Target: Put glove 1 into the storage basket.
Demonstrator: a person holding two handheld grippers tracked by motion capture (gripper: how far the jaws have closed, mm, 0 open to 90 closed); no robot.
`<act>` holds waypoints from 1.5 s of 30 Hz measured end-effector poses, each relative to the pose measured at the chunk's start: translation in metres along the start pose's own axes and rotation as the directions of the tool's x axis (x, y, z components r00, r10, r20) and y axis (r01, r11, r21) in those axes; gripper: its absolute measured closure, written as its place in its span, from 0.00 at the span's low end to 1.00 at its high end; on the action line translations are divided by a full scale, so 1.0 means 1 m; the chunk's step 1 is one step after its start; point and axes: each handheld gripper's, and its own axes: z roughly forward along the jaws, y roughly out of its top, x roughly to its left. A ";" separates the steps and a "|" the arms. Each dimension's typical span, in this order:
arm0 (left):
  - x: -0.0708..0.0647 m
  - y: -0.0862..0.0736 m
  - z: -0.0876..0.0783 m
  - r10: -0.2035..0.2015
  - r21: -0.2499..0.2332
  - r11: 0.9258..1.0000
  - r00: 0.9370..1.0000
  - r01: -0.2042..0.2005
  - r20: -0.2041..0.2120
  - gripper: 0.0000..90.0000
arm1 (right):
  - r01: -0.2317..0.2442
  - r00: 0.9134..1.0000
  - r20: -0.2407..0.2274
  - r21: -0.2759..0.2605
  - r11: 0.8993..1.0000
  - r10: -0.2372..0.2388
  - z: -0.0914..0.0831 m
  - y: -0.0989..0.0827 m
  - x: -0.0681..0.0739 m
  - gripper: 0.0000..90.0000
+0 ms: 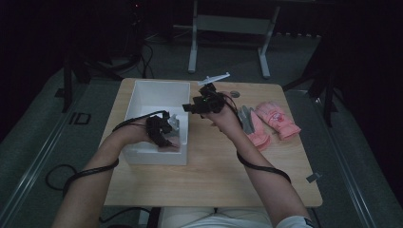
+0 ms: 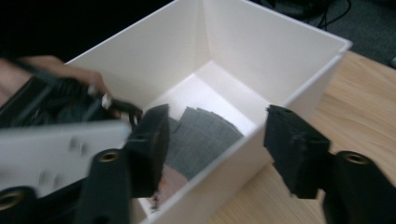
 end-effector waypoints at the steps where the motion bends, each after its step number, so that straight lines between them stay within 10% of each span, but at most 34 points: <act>1: 0.001 -0.001 -0.004 -0.008 -0.007 1.000 1.000 0.008 -0.009 0.48 | 0.003 1.000 -0.008 -0.008 1.000 -0.003 -0.007 -0.002 -0.001 0.40; 8: -0.001 0.004 -0.042 -0.106 -0.186 0.978 0.993 0.096 -0.045 0.51 | 0.035 0.995 -0.088 -0.068 0.997 -0.041 -0.051 -0.027 -0.009 0.23; 14: -0.006 0.020 -0.064 -0.173 -0.271 0.950 0.984 0.156 -0.041 0.53 | 0.060 0.997 -0.039 -0.087 0.994 -0.063 -0.076 -0.051 -0.017 0.21; 26: -0.032 0.064 -0.076 -0.163 -0.318 0.939 0.985 0.135 -0.062 0.53 | 0.075 0.997 0.041 -0.107 0.991 -0.071 -0.113 -0.088 -0.042 0.15; 36: -0.062 0.103 -0.069 -0.196 -0.392 0.907 0.978 0.152 -0.073 0.16 | 0.045 0.997 0.075 -0.110 0.993 -0.037 -0.134 -0.112 -0.051 0.11; 41: -0.078 0.116 -0.054 -0.182 -0.362 0.921 0.980 0.143 -0.076 0.05 | 0.019 0.996 0.093 -0.139 0.990 -0.006 -0.139 -0.120 -0.054 0.12; 45: -0.093 0.124 -0.039 -0.175 -0.345 0.928 0.982 0.143 -0.065 0.01 | 0.010 0.994 0.108 -0.142 0.990 0.006 -0.147 -0.126 -0.060 0.35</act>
